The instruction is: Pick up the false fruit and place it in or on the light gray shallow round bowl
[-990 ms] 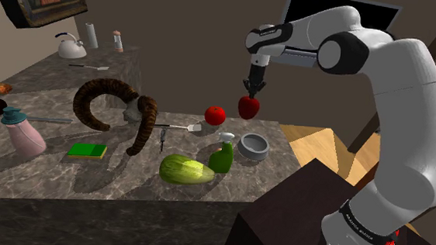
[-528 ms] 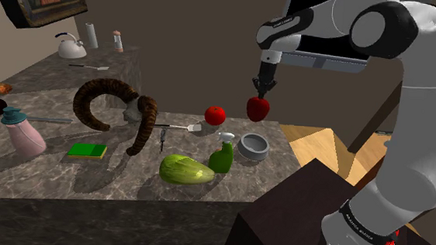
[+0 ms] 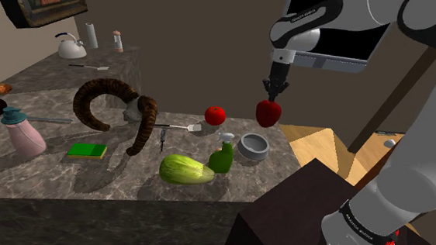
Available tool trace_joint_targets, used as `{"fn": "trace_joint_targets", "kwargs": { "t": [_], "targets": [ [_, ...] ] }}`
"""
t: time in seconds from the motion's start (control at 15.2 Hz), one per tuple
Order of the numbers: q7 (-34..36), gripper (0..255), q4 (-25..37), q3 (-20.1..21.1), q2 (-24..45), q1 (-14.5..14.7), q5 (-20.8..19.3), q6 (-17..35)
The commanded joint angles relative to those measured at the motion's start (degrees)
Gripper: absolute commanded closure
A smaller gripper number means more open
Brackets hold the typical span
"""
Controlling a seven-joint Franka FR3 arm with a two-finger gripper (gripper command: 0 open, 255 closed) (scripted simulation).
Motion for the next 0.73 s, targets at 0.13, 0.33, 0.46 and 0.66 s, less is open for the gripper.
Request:
{"fn": "trace_joint_targets", "kwargs": {
  "t": [0.13, 0.33, 0.46, 0.66],
  "targets": [
    [-0.33, 255, -1.97, 0.11, 0.84, 0.03, 0.32, 2.77],
    [-0.68, 255, -2.8, 0.2, 2.06, -0.03, 0.68, 4.78],
    [-0.93, 255, -3.29, 0.28, 2.92, -0.07, 0.94, 6.1],
    [-1.31, 255, -3.94, 0.4, 4.28, -0.14, 1.35, 8.06]
  ]
}}
